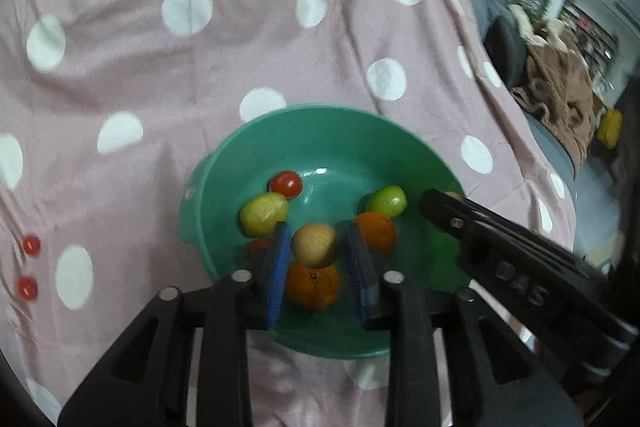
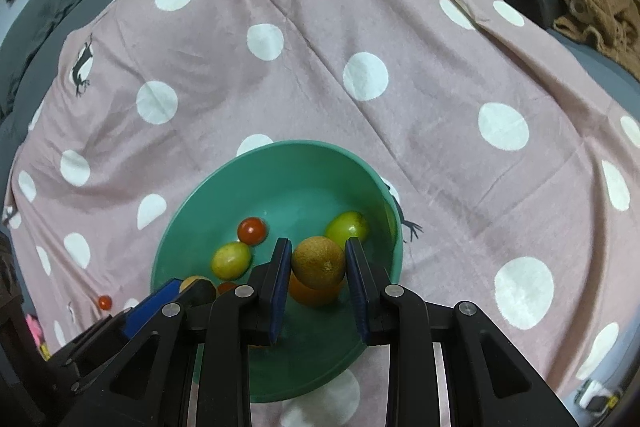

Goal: Organize fruits
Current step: 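Open both grippers over the bowl, dropping the yellow fruits, then close the left gripper on a cherry tomato while the right gripper grasps the last tomato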

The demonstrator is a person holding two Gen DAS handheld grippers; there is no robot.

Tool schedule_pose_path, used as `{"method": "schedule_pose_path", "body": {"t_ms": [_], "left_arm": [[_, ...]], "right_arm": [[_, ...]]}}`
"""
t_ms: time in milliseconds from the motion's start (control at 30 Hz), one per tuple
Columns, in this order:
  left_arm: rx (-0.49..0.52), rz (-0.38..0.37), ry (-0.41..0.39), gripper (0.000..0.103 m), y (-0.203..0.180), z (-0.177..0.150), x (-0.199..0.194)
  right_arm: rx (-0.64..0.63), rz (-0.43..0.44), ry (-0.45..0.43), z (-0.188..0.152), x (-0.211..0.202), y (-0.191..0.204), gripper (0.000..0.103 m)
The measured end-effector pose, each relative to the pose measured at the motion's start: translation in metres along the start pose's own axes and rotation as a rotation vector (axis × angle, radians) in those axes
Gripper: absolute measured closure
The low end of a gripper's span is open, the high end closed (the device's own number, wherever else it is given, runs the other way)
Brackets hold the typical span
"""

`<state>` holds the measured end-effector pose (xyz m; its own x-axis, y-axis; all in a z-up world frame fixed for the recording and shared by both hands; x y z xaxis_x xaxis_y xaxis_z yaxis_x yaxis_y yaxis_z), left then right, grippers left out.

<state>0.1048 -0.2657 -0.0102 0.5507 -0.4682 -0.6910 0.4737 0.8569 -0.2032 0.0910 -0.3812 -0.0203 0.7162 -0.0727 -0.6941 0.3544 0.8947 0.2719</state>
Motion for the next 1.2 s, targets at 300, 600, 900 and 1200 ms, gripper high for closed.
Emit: {"method": "schedule_pose_path", "body": {"t_ms": [300,600,900,1200], "left_arm": [[-0.088,0.041,-0.049,0.054,0.044,-0.002,-0.039],[-0.165,0.242,-0.087,0.036,0.137,-0.023,-0.097],[-0.317,0.332,-0.140,0.035,0.239,-0.056,-0.139],[-0.507,0.202,-0.075,0.067,0.303,-0.079,-0.118]], "right_arm": [[-0.047,0.005,-0.038,0.003,-0.009,0.020,0.047],[-0.086,0.100,-0.051,0.003,-0.015,0.056,0.047],[-0.168,0.298,-0.026,-0.015,-0.018,0.133,0.047],[-0.221,0.393,0.086,-0.037,0.002,0.173,0.047]]}}
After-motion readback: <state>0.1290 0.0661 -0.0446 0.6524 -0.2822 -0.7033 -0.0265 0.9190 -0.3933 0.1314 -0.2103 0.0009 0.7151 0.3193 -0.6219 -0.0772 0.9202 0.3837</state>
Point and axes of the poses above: each gripper's, at about its wrist camera, not at the fingertips, and x roughly the way its jaws point, y to its left, z to its top, the point moved 5 cm from there along x, roughly the way its jaws point, and after that the axes turned 4 degrees about -z, right-handed, at the moved point
